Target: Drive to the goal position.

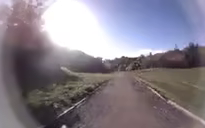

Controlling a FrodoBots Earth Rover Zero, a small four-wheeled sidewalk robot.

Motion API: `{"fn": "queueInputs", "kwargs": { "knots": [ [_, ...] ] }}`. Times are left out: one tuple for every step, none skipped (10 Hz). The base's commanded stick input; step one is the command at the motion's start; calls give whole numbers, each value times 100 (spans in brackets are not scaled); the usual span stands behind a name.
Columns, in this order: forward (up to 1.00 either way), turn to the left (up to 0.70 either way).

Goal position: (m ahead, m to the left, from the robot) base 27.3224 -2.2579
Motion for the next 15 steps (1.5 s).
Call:
{"fn": "queueInputs", "kwargs": {
  "knots": [
    [100, -36],
    [100, -29],
    [100, -19],
    [100, 1],
    [100, 1],
    [100, 1],
    [100, 1],
    [100, 1],
    [100, 1],
    [100, 1],
    [100, 1],
    [100, 1],
    [100, 1],
    [100, 1],
    [100, -14]
  ]
}}
